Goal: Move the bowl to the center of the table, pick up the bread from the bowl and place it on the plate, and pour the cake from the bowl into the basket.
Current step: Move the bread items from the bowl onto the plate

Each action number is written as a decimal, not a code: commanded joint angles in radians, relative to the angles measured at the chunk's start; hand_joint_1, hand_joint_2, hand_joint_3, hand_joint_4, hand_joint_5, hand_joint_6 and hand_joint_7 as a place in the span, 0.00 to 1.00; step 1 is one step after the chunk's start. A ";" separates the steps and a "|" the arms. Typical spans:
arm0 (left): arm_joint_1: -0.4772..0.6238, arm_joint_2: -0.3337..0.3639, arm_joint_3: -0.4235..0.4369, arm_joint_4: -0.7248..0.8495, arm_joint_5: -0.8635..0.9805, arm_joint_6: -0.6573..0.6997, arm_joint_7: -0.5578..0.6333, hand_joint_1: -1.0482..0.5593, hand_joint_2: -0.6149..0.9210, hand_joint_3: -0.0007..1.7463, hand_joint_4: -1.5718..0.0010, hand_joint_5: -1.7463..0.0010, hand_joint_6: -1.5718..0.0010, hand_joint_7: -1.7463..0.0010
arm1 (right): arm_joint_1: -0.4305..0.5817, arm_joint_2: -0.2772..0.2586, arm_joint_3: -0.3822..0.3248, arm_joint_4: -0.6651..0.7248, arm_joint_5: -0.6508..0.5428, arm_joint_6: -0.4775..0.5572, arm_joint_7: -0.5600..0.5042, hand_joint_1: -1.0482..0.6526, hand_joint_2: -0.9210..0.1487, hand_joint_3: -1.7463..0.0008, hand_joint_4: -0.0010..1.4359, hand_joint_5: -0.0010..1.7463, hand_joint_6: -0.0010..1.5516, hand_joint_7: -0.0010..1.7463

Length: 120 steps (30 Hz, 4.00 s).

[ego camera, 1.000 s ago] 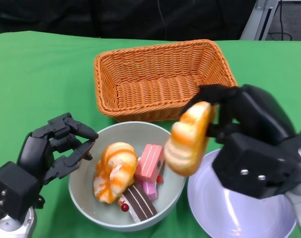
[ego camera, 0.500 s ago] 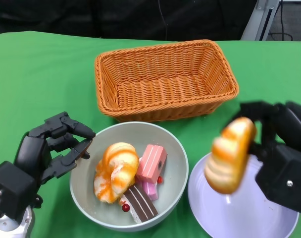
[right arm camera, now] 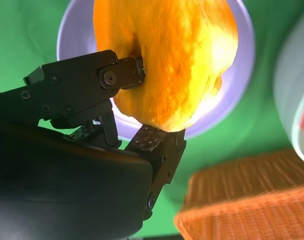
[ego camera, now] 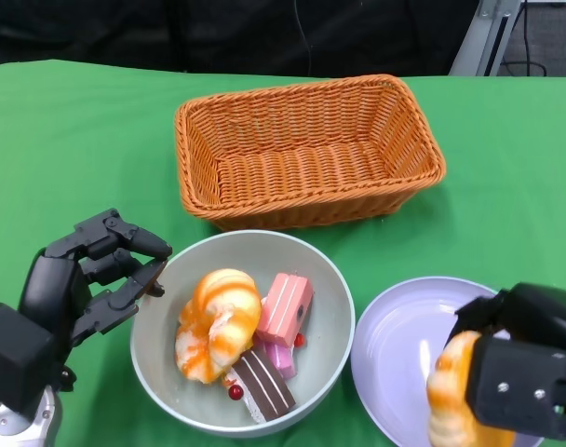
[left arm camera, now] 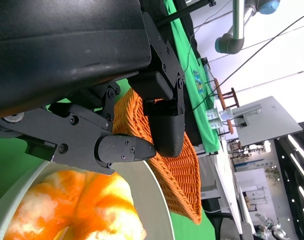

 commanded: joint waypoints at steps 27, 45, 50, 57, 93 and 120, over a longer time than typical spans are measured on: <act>0.018 0.011 0.013 -0.013 -0.021 -0.029 -0.020 0.51 1.00 0.17 0.52 0.17 0.48 0.40 | -0.224 0.120 0.114 0.376 -0.133 0.053 -0.197 0.41 0.00 0.94 0.59 0.33 0.52 0.03; 0.011 0.017 0.013 -0.001 -0.020 -0.030 -0.024 0.51 1.00 0.17 0.52 0.17 0.49 0.39 | -0.246 0.037 0.109 0.134 -0.142 0.227 0.121 0.19 0.00 0.91 0.23 0.00 0.18 0.00; 0.015 0.015 0.013 -0.012 -0.023 -0.016 -0.023 0.52 1.00 0.17 0.51 0.17 0.48 0.40 | -0.227 0.042 0.091 0.103 -0.135 0.226 0.108 0.17 0.00 0.90 0.23 0.00 0.17 0.00; 0.015 0.017 0.011 -0.011 -0.023 -0.021 -0.028 0.52 1.00 0.17 0.51 0.17 0.48 0.40 | -0.218 0.048 0.075 0.090 -0.133 0.221 0.078 0.19 0.00 0.91 0.23 0.00 0.18 0.00; 0.022 0.006 0.007 -0.028 -0.023 -0.013 -0.027 0.52 0.99 0.19 0.52 0.16 0.49 0.38 | -0.183 0.071 0.111 0.231 -0.184 0.028 -0.181 0.20 0.00 0.80 0.46 0.01 0.33 0.00; 0.021 0.008 0.007 -0.021 -0.020 -0.010 -0.033 0.51 0.98 0.20 0.53 0.16 0.49 0.38 | -0.237 0.061 0.116 0.167 -0.225 0.162 -0.007 0.14 0.00 0.84 0.34 0.00 0.24 0.00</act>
